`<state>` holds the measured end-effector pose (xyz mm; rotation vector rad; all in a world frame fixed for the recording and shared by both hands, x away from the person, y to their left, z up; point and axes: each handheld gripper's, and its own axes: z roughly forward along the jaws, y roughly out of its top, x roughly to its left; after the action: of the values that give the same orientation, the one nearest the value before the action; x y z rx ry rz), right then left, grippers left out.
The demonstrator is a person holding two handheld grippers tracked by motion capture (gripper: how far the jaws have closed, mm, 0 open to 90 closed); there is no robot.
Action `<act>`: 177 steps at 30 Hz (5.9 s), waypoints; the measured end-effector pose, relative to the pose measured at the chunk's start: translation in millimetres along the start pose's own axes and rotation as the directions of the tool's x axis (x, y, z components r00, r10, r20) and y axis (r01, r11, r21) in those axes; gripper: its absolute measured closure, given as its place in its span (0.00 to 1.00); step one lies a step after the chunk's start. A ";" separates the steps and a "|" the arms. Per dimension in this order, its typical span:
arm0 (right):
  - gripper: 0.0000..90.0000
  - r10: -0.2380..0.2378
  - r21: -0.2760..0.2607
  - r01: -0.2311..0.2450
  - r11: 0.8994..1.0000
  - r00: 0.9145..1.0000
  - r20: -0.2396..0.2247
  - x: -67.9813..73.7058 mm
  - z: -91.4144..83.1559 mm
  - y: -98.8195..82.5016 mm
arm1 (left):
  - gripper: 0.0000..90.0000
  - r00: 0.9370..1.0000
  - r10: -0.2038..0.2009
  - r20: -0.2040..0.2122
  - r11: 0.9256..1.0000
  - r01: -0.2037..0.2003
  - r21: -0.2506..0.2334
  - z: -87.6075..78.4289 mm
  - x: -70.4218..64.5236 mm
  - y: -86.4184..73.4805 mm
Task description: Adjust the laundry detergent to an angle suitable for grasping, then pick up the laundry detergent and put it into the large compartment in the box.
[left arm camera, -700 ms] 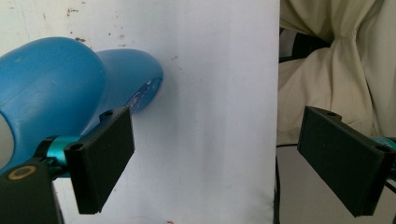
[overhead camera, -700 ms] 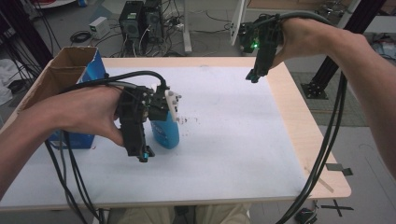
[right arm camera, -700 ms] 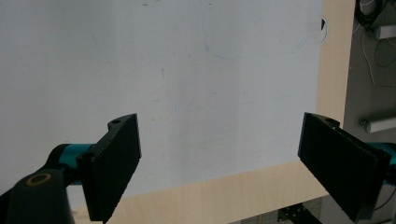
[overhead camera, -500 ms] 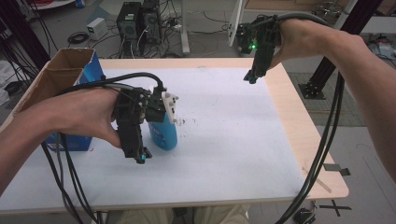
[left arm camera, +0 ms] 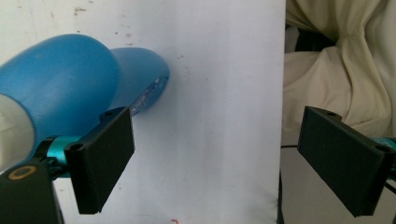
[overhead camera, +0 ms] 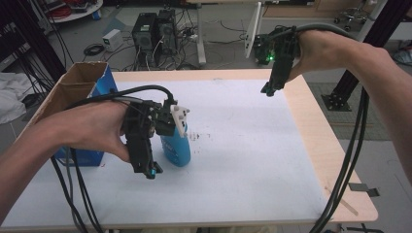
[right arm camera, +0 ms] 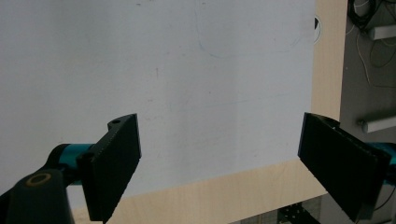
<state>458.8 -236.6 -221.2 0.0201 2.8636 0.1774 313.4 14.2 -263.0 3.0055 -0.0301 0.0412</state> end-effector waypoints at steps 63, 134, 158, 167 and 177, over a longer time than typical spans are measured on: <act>0.14 -0.022 0.024 0.021 0.999 1.000 0.010 12.3 -6.9 3.3 | 0.12 0.930 0.368 -0.028 0.929 -0.368 -0.023 2.2 87.4 -1.8; 0.14 -0.030 0.049 0.028 0.998 0.999 0.031 15.4 -7.5 -0.9 | 0.38 0.802 0.595 0.059 0.802 -0.597 0.020 20.4 91.2 8.0; 0.14 -0.045 0.047 0.044 0.998 0.998 0.032 17.1 -11.5 2.8 | 0.42 0.916 0.399 0.049 0.914 -0.401 0.057 -23.9 94.0 12.0; 0.14 -0.066 0.035 0.064 0.997 0.997 0.044 22.0 -18.7 7.9 | 0.42 0.980 0.194 0.040 0.979 -0.196 0.053 -77.0 100.4 20.7; 0.14 -0.055 0.027 0.054 0.998 0.997 0.055 24.2 -24.0 0.1 | 0.42 0.999 -0.017 0.043 0.999 0.016 0.029 -116.4 108.8 17.6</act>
<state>429.0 -238.6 -204.7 -0.0470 2.8068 0.1279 418.7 10.6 -142.2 3.0350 -0.0090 -0.0250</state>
